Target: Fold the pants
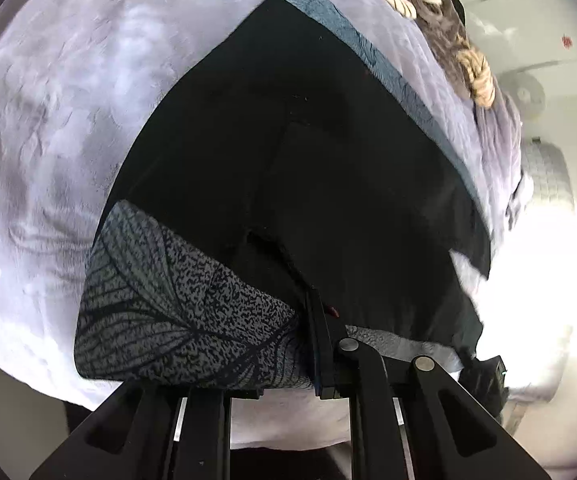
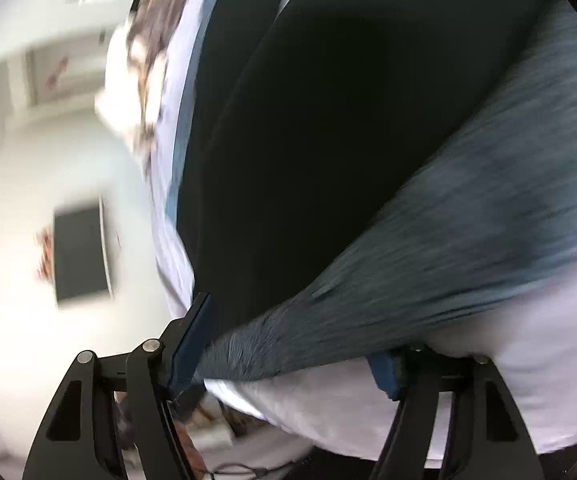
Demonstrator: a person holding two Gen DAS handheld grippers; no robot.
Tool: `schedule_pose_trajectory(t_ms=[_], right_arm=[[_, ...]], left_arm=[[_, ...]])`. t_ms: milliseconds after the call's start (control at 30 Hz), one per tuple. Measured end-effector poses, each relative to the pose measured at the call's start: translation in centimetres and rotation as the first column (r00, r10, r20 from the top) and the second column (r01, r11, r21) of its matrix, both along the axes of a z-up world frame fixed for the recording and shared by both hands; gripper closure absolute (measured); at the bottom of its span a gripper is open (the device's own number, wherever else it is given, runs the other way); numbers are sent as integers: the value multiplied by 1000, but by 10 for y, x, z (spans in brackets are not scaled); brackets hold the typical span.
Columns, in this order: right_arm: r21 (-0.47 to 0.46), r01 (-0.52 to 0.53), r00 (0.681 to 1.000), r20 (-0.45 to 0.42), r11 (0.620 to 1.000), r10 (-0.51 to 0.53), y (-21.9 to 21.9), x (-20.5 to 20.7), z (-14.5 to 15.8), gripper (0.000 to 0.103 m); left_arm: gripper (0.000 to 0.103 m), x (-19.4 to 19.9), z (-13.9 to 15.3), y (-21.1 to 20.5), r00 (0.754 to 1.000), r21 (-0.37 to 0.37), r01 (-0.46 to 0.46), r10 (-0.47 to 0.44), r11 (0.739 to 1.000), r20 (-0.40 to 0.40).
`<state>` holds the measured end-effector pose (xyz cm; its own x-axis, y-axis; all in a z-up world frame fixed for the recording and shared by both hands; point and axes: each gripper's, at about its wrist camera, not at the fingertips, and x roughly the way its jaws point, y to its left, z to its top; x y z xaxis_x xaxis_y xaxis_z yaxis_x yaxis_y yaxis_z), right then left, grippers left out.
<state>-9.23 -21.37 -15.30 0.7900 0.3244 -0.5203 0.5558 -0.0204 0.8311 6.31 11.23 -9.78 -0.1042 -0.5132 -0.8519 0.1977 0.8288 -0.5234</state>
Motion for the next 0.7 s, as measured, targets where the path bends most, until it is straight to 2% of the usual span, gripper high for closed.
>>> schedule_pose_trajectory(t_ms=[33, 67, 100, 200, 267, 333, 467, 500, 533, 567, 633, 700], right_arm=[[13, 44, 999, 3, 999, -44, -6, -11, -1, 45], [26, 73, 997, 0, 997, -73, -11, -18, -3, 74], [30, 98, 995, -24, 995, -97, -16, -25, -4, 96], [-46, 59, 995, -74, 997, -62, -23, -27, 10, 96], [-152, -43, 995, -100, 987, 28, -29, -10, 38, 96], [-234, -144, 986, -116, 961, 120, -43, 9, 69, 96], [-294, -273, 962, -105, 916, 252, -81, 61, 112, 96], [-299, -290, 957, -99, 909, 273, -92, 73, 118, 96], [-301, -319, 948, -95, 899, 305, -108, 91, 125, 96], [-305, -336, 942, -97, 891, 322, -119, 103, 128, 96], [-300, -373, 928, -111, 878, 357, -142, 132, 128, 95], [-285, -390, 921, -123, 876, 370, -164, 158, 116, 95]], left_arm=[[86, 1, -2, 0, 1000, 16, 9, -9, 1000, -4], [86, 0, -5, 0, 1000, 30, 13, -13, 999, -9], [86, 0, -7, -2, 1000, 40, 13, -12, 999, -11], [86, -1, -2, -5, 1000, 52, -9, 9, 999, -1], [86, 1, 10, -11, 999, 36, -34, 33, 999, 18], [86, 5, 28, -8, 997, 17, -48, 47, 999, 54], [83, 26, 66, -34, 985, -13, -81, 82, 997, 153], [79, 37, 74, -43, 979, -14, -90, 91, 996, 180], [63, 46, 78, -50, 973, -8, -97, 96, 995, 211], [37, 59, 83, -59, 957, 15, -115, 106, 993, 269], [26, 84, 83, -72, 924, 56, -163, 133, 985, 359], [26, 116, 70, -85, 917, 70, -174, 135, 982, 375]])
